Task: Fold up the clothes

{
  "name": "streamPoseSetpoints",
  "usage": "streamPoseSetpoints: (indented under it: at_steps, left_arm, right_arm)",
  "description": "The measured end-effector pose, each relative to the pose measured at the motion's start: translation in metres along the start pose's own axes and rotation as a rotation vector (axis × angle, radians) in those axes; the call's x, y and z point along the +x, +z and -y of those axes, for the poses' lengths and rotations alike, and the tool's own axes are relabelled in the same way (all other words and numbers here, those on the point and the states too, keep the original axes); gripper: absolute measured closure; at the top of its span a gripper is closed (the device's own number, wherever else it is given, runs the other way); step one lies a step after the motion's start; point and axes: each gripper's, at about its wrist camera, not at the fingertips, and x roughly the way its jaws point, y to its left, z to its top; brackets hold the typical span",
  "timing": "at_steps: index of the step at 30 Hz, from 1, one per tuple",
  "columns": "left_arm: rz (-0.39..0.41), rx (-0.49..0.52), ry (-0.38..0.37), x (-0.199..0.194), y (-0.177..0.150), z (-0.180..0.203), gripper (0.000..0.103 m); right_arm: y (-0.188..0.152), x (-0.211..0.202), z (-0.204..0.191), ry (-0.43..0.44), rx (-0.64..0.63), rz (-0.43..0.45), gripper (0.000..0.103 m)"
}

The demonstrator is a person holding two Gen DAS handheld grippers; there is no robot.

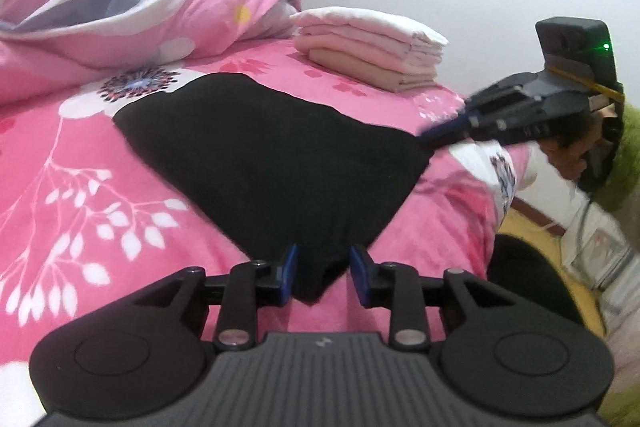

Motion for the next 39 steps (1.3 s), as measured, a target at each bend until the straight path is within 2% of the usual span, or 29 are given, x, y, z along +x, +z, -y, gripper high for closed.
streamPoseSetpoints:
  at_steps: [1, 3, 7, 9, 11, 13, 14, 18, 21, 24, 27, 30, 31, 34, 37, 39]
  left_arm:
    - [0.004, -0.012, 0.002, -0.002, 0.001, 0.0, 0.072]
    - [0.01, -0.024, 0.009, -0.005, 0.003, -0.001, 0.071]
    - [0.006, -0.053, 0.014, -0.009, -0.002, -0.006, 0.071]
    - [0.008, -0.092, 0.011, -0.014, -0.006, -0.014, 0.071]
    - [0.025, -0.135, 0.003, -0.019, -0.005, -0.023, 0.071]
    - [0.058, -0.169, -0.009, -0.023, 0.001, -0.031, 0.07]
    - [0.073, -0.175, -0.015, -0.022, 0.006, -0.033, 0.068]
    - [0.097, -0.152, 0.013, 0.001, 0.033, -0.03, 0.066]
    - [0.062, -0.149, 0.065, 0.034, 0.048, -0.031, 0.065]
    - [0.023, -0.176, 0.085, 0.055, 0.051, -0.041, 0.068]
    - [0.035, -0.192, 0.064, 0.05, 0.052, -0.049, 0.067]
    - [0.055, -0.183, 0.076, 0.045, 0.06, -0.051, 0.063]
    - [0.068, -0.181, 0.078, 0.045, 0.064, -0.052, 0.061]
    - [0.072, -0.189, 0.106, 0.05, 0.077, -0.055, 0.059]
    - [0.026, -0.222, 0.139, 0.068, 0.081, -0.066, 0.059]
    - [0.004, -0.247, 0.141, 0.083, 0.069, -0.076, 0.061]
  right_arm:
    - [0.006, 0.001, 0.003, 0.008, 0.01, 0.05, 0.094]
    - [0.011, 0.014, 0.004, 0.0, -0.005, 0.085, 0.094]
    - [-0.013, 0.038, 0.016, -0.046, -0.019, 0.02, 0.097]
    - [-0.034, 0.024, 0.031, -0.055, 0.064, 0.046, 0.097]
    - [-0.045, 0.003, 0.042, -0.103, 0.142, 0.045, 0.097]
    - [-0.045, -0.01, 0.044, -0.162, 0.15, 0.04, 0.094]
    - [-0.04, -0.011, 0.044, -0.164, 0.152, 0.056, 0.093]
    - [-0.01, 0.007, 0.04, -0.074, 0.141, 0.179, 0.092]
    - [0.008, 0.041, 0.04, -0.026, 0.122, 0.199, 0.089]
    - [0.001, 0.066, 0.051, -0.088, 0.154, 0.107, 0.089]
    - [-0.017, 0.042, 0.066, -0.13, 0.268, 0.116, 0.087]
    - [-0.016, 0.022, 0.069, -0.256, 0.288, 0.078, 0.085]
    - [-0.011, 0.017, 0.069, -0.254, 0.301, 0.099, 0.085]
    - [0.013, 0.024, 0.065, -0.177, 0.297, 0.181, 0.085]
    - [0.038, 0.058, 0.058, -0.11, 0.254, 0.181, 0.085]
    - [0.041, 0.088, 0.057, -0.099, 0.242, 0.102, 0.086]
